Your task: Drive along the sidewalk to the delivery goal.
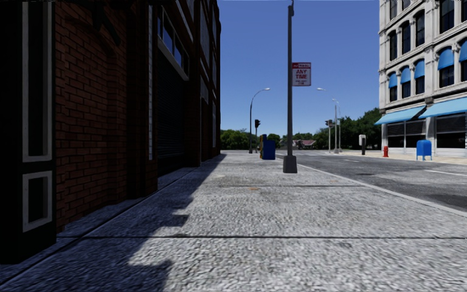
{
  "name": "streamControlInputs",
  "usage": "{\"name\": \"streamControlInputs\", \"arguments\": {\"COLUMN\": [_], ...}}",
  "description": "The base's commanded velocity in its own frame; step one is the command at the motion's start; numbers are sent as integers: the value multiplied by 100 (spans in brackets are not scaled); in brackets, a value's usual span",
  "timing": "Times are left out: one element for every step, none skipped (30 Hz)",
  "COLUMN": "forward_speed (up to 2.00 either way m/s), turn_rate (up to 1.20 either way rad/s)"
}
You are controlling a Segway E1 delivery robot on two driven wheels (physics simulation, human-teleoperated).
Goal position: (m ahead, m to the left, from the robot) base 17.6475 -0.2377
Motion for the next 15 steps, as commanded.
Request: {"name": "streamControlInputs", "arguments": {"forward_speed": [200, 200, 200, 200, 200, 200, 200, 200, 200, 200, 200, 200, 200, 200, 200], "turn_rate": [0, 0, 0, 0, 0, 0, 0, 0, 0, 0, 0, 0, 0, 0, 0]}}
